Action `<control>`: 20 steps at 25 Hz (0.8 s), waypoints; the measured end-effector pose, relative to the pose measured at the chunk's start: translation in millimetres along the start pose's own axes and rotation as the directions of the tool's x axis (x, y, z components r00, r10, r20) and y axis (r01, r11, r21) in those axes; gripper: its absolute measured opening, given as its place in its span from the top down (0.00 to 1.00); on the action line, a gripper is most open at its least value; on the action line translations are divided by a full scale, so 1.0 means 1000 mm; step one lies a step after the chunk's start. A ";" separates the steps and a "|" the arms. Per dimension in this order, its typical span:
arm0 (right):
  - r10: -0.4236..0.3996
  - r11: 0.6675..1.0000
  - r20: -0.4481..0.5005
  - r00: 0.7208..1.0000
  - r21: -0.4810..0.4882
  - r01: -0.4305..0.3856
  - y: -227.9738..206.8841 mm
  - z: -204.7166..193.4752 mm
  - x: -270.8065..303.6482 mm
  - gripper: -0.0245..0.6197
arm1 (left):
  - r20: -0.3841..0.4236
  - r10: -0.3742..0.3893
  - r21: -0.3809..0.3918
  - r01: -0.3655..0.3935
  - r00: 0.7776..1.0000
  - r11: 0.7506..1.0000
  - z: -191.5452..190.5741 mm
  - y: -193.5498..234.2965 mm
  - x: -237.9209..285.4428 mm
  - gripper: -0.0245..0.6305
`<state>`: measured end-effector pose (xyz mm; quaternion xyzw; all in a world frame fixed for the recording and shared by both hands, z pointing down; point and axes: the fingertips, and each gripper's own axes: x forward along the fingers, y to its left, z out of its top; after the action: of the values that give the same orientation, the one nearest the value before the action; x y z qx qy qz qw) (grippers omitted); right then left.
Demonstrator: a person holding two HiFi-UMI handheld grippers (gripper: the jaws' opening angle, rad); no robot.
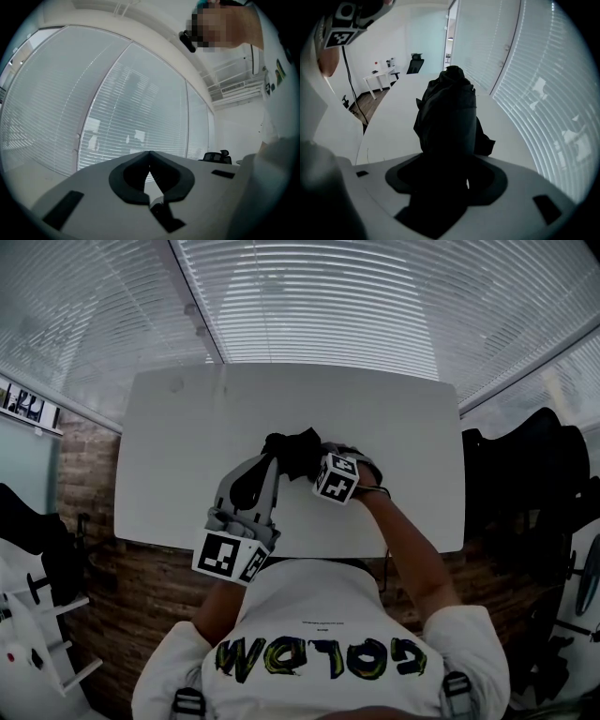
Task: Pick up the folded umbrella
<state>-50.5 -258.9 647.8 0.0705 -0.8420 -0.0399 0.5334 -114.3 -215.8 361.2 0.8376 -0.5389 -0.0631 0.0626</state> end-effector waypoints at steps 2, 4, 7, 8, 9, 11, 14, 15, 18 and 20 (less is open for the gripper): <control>-0.027 0.999 0.047 0.999 0.027 0.026 -0.005 0.007 -0.015 0.54 | 0.001 -0.002 0.002 0.002 1.000 1.000 0.000 -0.003 0.000 0.95; -0.055 0.997 0.097 0.994 0.060 0.049 -0.011 0.014 -0.031 0.54 | 0.002 -0.004 0.002 0.004 1.000 1.000 0.000 -0.005 0.001 0.95; -0.100 0.991 0.169 0.981 0.109 0.082 -0.019 0.024 -0.055 0.54 | 0.005 -0.008 0.003 0.008 1.000 1.000 0.002 -0.007 0.002 0.95; -0.115 0.988 0.192 0.975 0.125 0.092 -0.021 0.027 -0.062 0.54 | 0.005 -0.009 0.005 0.009 1.000 1.000 0.002 -0.007 0.002 0.95; -0.130 0.985 0.215 0.968 0.141 0.101 -0.022 0.030 -0.070 0.54 | 0.006 -0.009 0.006 0.009 1.000 1.000 0.002 -0.008 0.002 0.95; -0.159 0.978 0.264 0.951 0.172 0.116 -0.025 0.036 -0.085 0.54 | 0.008 -0.010 0.007 0.009 1.000 1.000 0.002 -0.009 0.002 0.95; -0.203 0.966 0.339 0.919 0.221 0.132 -0.028 0.044 -0.109 0.54 | 0.010 -0.012 0.010 0.012 1.000 1.000 0.003 -0.011 0.003 0.95; -0.217 0.961 0.364 0.906 0.242 0.133 -0.029 0.047 -0.117 0.54 | 0.010 -0.013 0.010 0.013 1.000 1.000 0.004 -0.011 0.004 0.95; -0.258 0.943 0.441 0.859 0.308 0.125 -0.033 0.054 -0.142 0.54 | 0.013 -0.015 0.013 0.014 1.000 1.000 0.005 -0.012 0.006 0.95; -0.290 0.931 0.486 0.825 0.341 0.126 -0.036 0.057 -0.159 0.54 | 0.015 -0.015 0.014 0.015 1.000 1.000 0.006 -0.013 0.006 0.95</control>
<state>-32.6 -268.7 476.0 0.2276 -0.9392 0.0095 0.2569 -101.0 -216.4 352.9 0.8416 -0.5334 -0.0660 0.0520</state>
